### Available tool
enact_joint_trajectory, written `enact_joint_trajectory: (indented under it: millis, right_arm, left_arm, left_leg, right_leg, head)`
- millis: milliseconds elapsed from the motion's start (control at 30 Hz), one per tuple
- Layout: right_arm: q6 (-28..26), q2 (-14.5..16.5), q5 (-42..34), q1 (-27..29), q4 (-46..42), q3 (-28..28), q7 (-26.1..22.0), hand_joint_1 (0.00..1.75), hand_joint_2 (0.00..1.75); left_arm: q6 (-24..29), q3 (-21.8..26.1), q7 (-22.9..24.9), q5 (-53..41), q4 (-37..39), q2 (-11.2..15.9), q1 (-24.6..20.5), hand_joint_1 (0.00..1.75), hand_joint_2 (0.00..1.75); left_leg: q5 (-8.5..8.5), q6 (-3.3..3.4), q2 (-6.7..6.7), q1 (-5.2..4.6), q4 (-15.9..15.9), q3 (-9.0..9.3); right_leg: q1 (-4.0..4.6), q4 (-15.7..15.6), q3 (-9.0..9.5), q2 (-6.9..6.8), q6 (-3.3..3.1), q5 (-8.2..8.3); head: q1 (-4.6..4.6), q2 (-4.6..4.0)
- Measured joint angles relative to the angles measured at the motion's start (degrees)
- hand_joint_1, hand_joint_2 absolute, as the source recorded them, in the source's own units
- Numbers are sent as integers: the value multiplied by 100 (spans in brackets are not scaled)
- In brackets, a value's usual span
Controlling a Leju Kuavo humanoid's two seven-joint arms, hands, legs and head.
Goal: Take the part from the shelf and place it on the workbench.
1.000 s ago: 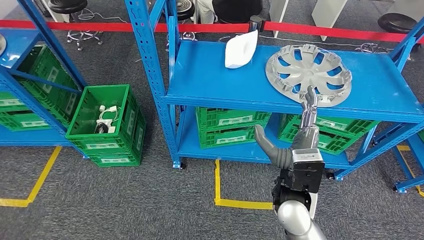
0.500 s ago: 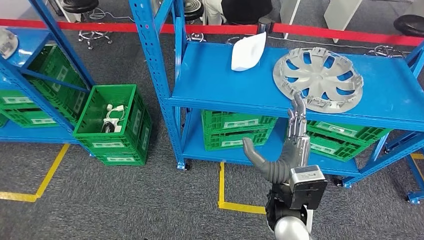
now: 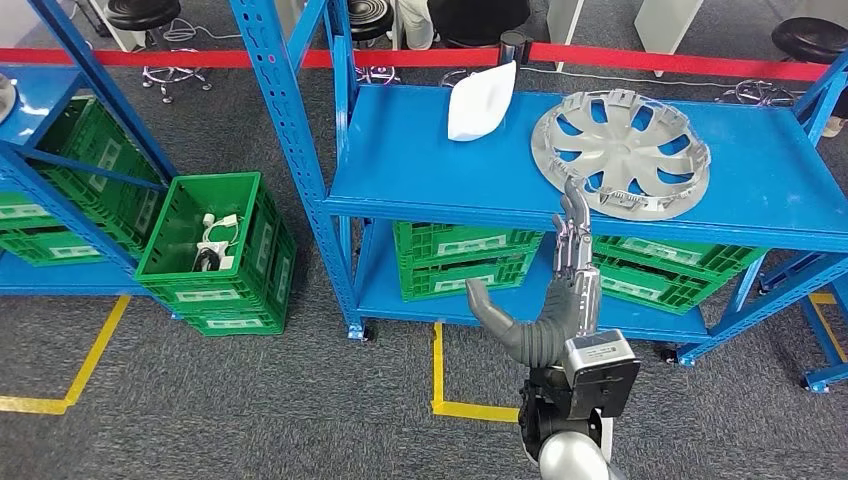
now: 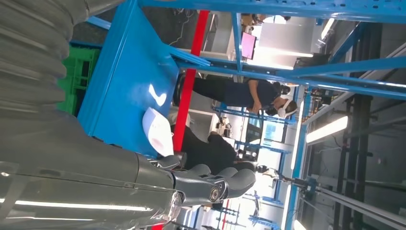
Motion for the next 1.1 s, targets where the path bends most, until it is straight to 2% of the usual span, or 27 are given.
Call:
enact_joint_trajectory:
  millis: [100,167,233,267,333,367,400,433,500,533,567,667,733,800,833,867,900,933,967,1033,1067,1100]
  right_arm:
    - [-1,-3,-5,-12,0,21,0,0,175]
    - [-1,-5,-12,-32,-5,26,0,0,175]
    - [-1,-9,-30,-56,-10,31,-1,0,175]
    - [-1,-14,-46,-64,-7,36,-2,0,175]
    - [-2,-23,-94,-72,15,57,-4,0,175]
    - [-2,-29,-119,-71,32,70,-7,0,175]
    - [-2,-35,-143,-75,50,90,-10,0,175]
    - [-2,-40,-162,-82,69,111,-14,0,175]
    - [-2,-47,-198,-102,96,151,-28,0,175]
    - [-2,-48,-214,-111,108,165,-37,0,175]
    - [-2,-50,-230,-120,119,175,-45,0,175]
    - [-1,-55,-263,-138,145,201,-64,0,175]
    - [-1,-52,-284,-157,145,214,-82,0,175]
    - [0,-51,-302,-180,151,240,-100,0,175]
    - [0,-51,-316,-187,162,259,-108,0,175]
    - [0,-51,-334,-189,176,277,-112,0,175]
    - [0,-51,-350,-190,194,287,-115,0,175]
    - [0,-51,-366,-194,212,295,-119,0,175]
    - [0,-51,-379,-202,226,299,-124,0,175]
    - [0,-51,-410,-231,250,305,-142,0,175]
    - [0,-51,-428,-246,261,307,-153,0,175]
    - [0,-51,-444,-257,274,309,-162,0,175]
  left_arm:
    - [-28,-22,20,-22,3,6,0,0,0]
    - [-47,-56,45,-51,5,10,-1,0,0]
    - [-63,-97,65,-93,7,14,-5,0,0]
    - [-75,-111,75,-124,7,14,-4,0,0]
    - [-101,-146,103,-209,7,16,1,0,0]
    - [-111,-175,118,-262,7,17,6,0,0]
    - [-117,-211,132,-312,8,17,10,0,0]
    - [-123,-249,145,-359,8,17,13,0,0]
    - [-132,-322,169,-437,7,19,15,0,0]
    - [-134,-357,181,-469,7,20,11,0,0]
    - [-135,-388,190,-495,7,22,6,0,0]
    - [-136,-481,209,-556,8,28,6,0,0]
    - [-136,-551,220,-596,8,31,5,0,0]
    - [-135,-615,232,-619,7,31,0,0,0]
    - [-135,-648,236,-625,7,31,5,0,0]
    - [-135,-678,241,-628,8,32,13,0,0]
    - [-135,-704,242,-632,8,32,21,0,0]
    - [-135,-725,244,-634,8,33,26,0,0]
    - [-135,-748,248,-638,8,34,27,0,0]
    - [-139,-798,255,-648,7,38,26,0,0]
    - [-143,-820,259,-652,7,41,24,0,0]
    - [-148,-834,261,-654,7,44,24,0,0]
  left_leg:
    - [-8,24,-1,-14,31,-9]
    - [27,90,4,-5,-15,15]
    - [105,147,17,39,-154,90]
    - [133,160,26,64,-209,127]
    - [129,165,36,70,-221,155]
    - [115,158,36,74,-216,169]
    - [95,140,33,80,-207,187]
    - [63,113,24,93,-186,211]
    - [-36,37,4,125,-119,254]
    - [-93,-10,-5,127,-61,249]
    - [-134,-52,-8,122,-12,225]
    - [-194,-140,0,116,56,169]
    - [-340,-181,7,133,240,103]
    - [-662,-196,8,136,879,-219]
    - [-825,-193,5,134,1315,-465]
    - [-919,-188,4,133,1672,-683]
    - [-905,-180,2,133,1865,-835]
    - [-770,-168,2,133,1841,-886]
    - [-531,-153,2,133,1585,-823]
    - [-67,-123,0,127,866,-583]
    - [44,-108,-2,121,598,-488]
    - [70,-94,-7,114,467,-447]
  right_leg:
    - [-14,-20,5,-4,26,20]
    - [-22,-62,19,-7,79,42]
    - [-11,67,-32,-3,126,-57]
    - [-14,309,-139,-1,146,-190]
    - [-37,1091,-516,-1,201,-507]
    - [-55,1411,-683,-1,227,-583]
    - [-73,1552,-770,-2,250,-553]
    - [-90,1437,-739,-3,268,-394]
    - [-121,777,-461,-2,296,21]
    - [-125,461,-319,3,287,140]
    - [-121,281,-242,8,247,159]
    - [-92,230,-236,19,78,47]
    - [-89,219,-214,9,8,22]
    - [-76,207,-193,-11,-41,7]
    - [-61,208,-192,-18,-58,-1]
    - [-47,209,-191,-22,-68,-7]
    - [-34,212,-187,-23,-77,-14]
    - [-25,214,-178,-20,-83,-20]
    - [-22,217,-164,-15,-82,-26]
    - [-12,227,-145,-1,-62,-40]
    - [-5,236,-150,6,-36,-40]
    - [1,239,-162,12,-6,-34]
  head:
    - [0,0]
    - [-21,0]
    - [-19,0]
    - [6,0]
    - [66,0]
    - [90,0]
    - [110,0]
    - [125,0]
    - [149,0]
    - [163,0]
    - [170,0]
    - [117,0]
    - [66,0]
    - [2,0]
    - [-27,0]
    - [-47,0]
    - [-57,0]
    - [-62,0]
    - [-64,0]
    - [-75,0]
    - [-84,0]
    - [-82,0]
